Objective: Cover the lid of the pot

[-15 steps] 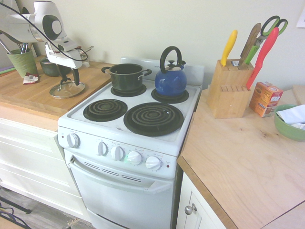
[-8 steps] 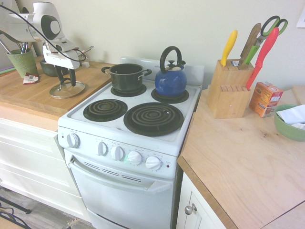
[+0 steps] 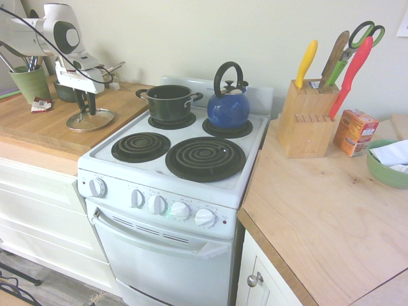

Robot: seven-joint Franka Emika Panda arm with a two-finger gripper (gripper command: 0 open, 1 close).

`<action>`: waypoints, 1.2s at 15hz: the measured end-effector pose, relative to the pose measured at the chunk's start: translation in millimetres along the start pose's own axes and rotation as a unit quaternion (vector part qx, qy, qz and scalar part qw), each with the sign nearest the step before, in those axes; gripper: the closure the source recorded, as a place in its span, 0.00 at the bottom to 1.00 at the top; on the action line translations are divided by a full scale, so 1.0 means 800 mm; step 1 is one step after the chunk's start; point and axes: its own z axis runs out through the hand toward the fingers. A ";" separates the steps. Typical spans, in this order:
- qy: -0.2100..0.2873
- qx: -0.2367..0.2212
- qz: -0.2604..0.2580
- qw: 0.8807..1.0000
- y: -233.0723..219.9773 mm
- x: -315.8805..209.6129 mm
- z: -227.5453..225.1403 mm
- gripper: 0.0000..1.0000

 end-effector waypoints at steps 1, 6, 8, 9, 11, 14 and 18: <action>0.000 0.000 0.000 1.000 0.000 -0.001 0.000 1.00; -0.001 0.000 0.006 1.000 0.002 0.006 -0.001 1.00; -0.001 0.000 0.008 1.000 0.003 0.009 -0.002 1.00; -0.001 0.000 0.009 1.000 0.003 0.010 -0.002 1.00; -0.002 0.000 0.011 1.000 0.003 0.011 -0.003 1.00; -0.004 0.001 0.015 1.000 0.004 0.014 -0.003 1.00; -0.006 0.002 0.020 1.000 0.005 0.019 -0.004 1.00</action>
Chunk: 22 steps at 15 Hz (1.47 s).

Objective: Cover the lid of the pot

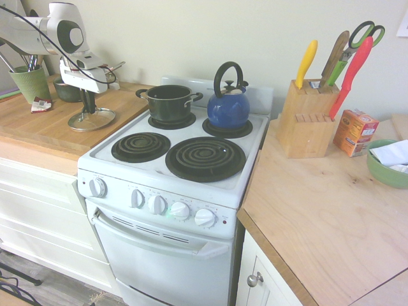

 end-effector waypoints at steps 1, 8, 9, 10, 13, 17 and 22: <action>0.000 0.001 0.002 1.000 0.000 0.002 -0.001 1.00; 0.015 0.045 0.025 0.999 0.011 0.035 -0.105 1.00; 0.018 0.052 0.034 0.998 0.013 0.049 -0.124 1.00; 0.020 0.058 0.045 0.997 0.017 0.066 -0.142 1.00; 0.025 0.071 0.086 0.993 0.035 0.129 -0.193 1.00; 0.026 0.071 0.132 0.988 0.041 0.211 -0.209 1.00; 0.018 0.059 0.168 0.984 0.022 0.277 -0.159 1.00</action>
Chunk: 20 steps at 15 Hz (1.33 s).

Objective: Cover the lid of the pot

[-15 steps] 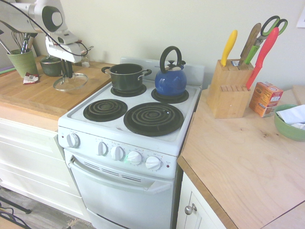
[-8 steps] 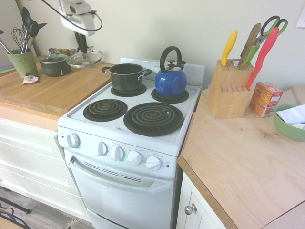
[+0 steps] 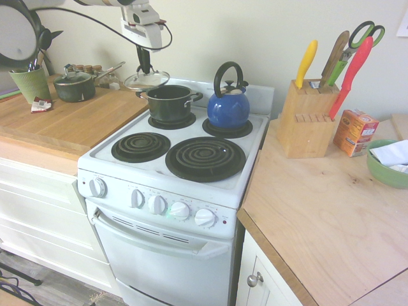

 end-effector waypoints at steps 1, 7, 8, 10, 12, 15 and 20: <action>-0.001 -0.003 0.007 1.000 -0.003 0.009 0.005 1.00; -0.001 -0.007 0.038 0.999 -0.011 0.057 0.026 1.00; -0.001 -0.006 0.041 0.999 -0.012 0.062 0.031 1.00; 0.000 -0.006 0.044 0.999 -0.014 0.066 0.040 1.00; 0.000 -0.004 0.046 0.999 -0.015 0.067 0.040 1.00; 0.000 -0.004 0.050 0.999 -0.015 0.068 0.037 1.00; 0.002 -0.002 0.056 0.998 -0.012 0.079 0.034 1.00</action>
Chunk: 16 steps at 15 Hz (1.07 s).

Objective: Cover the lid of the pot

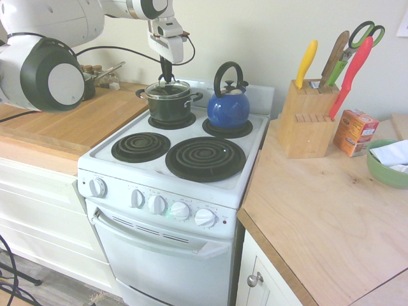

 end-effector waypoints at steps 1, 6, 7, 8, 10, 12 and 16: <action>0.000 0.001 0.000 1.000 -0.001 0.001 0.000 1.00; -0.001 0.001 -0.011 1.000 -0.005 -0.018 0.009 1.00; -0.001 0.000 -0.014 1.000 -0.007 -0.025 0.011 1.00; 0.000 0.000 -0.016 1.000 -0.007 -0.029 0.011 1.00; 0.001 0.000 -0.016 1.000 -0.007 -0.029 0.012 1.00; 0.001 0.001 -0.013 1.000 -0.007 -0.023 0.010 1.00; 0.006 0.007 -0.012 1.000 -0.006 -0.019 -0.001 1.00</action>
